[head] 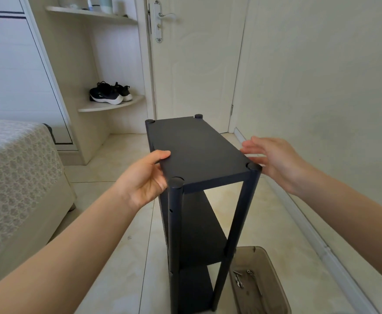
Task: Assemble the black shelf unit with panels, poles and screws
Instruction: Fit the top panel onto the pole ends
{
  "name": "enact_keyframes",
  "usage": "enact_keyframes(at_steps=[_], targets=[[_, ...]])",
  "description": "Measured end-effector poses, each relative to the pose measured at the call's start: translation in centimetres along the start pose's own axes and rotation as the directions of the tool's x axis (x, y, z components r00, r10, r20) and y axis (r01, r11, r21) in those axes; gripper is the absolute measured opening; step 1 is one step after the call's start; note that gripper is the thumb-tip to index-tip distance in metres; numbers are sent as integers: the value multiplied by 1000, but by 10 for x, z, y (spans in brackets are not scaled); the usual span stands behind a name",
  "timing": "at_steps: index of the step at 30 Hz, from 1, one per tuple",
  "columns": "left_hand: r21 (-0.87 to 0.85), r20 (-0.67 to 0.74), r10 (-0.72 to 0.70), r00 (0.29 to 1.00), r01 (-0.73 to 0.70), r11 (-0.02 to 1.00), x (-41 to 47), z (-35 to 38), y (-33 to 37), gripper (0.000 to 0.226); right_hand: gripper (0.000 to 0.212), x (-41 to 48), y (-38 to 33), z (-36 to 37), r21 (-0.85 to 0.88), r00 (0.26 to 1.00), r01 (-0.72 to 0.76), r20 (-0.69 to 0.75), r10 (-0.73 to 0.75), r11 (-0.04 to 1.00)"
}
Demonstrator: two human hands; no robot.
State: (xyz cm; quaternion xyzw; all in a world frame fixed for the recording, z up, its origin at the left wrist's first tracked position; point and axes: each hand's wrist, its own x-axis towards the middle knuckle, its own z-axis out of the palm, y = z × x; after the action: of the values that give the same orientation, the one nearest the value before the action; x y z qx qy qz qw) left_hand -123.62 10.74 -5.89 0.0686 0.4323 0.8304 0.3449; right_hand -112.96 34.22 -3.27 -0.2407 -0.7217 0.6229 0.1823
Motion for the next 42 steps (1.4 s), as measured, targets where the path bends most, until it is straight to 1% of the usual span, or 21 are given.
enact_keyframes(at_steps=[3, 5, 7, 8, 10, 12, 13, 15, 17, 19, 21, 23, 25, 29, 32, 38, 40, 42], targets=[[-35, -52, 63, 997, -65, 997, 3, 3, -7, 24, 12, -4, -1, -2, -50, 963, 185, -192, -191, 981], [-72, -79, 97, 992, -103, 992, 4, 7, -12, 24, 8, -10, 0, -4, -66, 938, 232, -247, -241, 970], [-118, -93, 113, 989, -124, 985, 5, 11, -17, 21, 3, -16, 2, -3, -81, 936, 228, -255, -241, 970], [-135, -99, 118, 988, -131, 982, 5, 13, -20, 20, 8, -20, 3, -3, -79, 942, 212, -247, -225, 974], [-171, -111, 128, 986, -146, 974, 6, 17, -24, 26, 16, -27, 6, 0, -10, 971, 151, -186, -150, 988], [-212, -108, 138, 984, -159, 964, 6, 22, -30, 32, 23, -36, 8, 5, 113, 999, 22, -37, -18, 993], [-230, -99, 146, 984, -165, 959, 5, 24, -32, 33, 28, -41, 8, 8, 154, 996, -74, 54, 66, 985], [-248, -80, 167, 983, -181, 952, 4, 28, -39, 32, 40, -46, 8, 15, 166, 959, -227, 211, 191, 960], [-238, -68, 183, 981, -194, 952, 1, 31, -45, 30, 44, -44, 6, 20, 179, 939, -252, 281, 196, 951], [-197, -48, 198, 979, -203, 959, -1, 31, -50, 31, 41, -42, 3, 25, 211, 945, -226, 283, 162, 951], [-174, -40, 200, 979, -204, 963, -4, 30, -52, 36, 40, -40, 3, 28, 218, 957, -202, 251, 145, 955], [-159, -43, 193, 980, -197, 967, -6, 29, -53, 40, 43, -38, 7, 29, 193, 967, -179, 217, 136, 965], [-150, -68, 186, 980, -195, 969, -3, 29, -51, 41, 39, -34, 11, 28, 195, 972, -157, 201, 117, 968], [-103, -99, 174, 980, -184, 977, 5, 19, -49, 39, 29, -32, 20, 35, 266, 970, -181, 210, 126, 947], [-105, -108, 126, 986, -137, 985, 7, 7, -57, 42, 24, -34, 39, 43, 297, 965, -221, 204, 165, 929], [-142, -52, 46, 998, -53, 989, 11, 3, -56, 57, 14, -24, 48, 39, 374, 976, -167, 193, 100, 912], [-159, -73, 53, 996, -64, 985, 12, -4, -48, 50, 19, -24, 50, 38, 375, 979, -148, 189, 82, 915], [-164, -132, 103, 986, -124, 979, 14, -15, -36, 39, 24, -23, 52, 38, 385, 978, -141, 196, 68, 912]])
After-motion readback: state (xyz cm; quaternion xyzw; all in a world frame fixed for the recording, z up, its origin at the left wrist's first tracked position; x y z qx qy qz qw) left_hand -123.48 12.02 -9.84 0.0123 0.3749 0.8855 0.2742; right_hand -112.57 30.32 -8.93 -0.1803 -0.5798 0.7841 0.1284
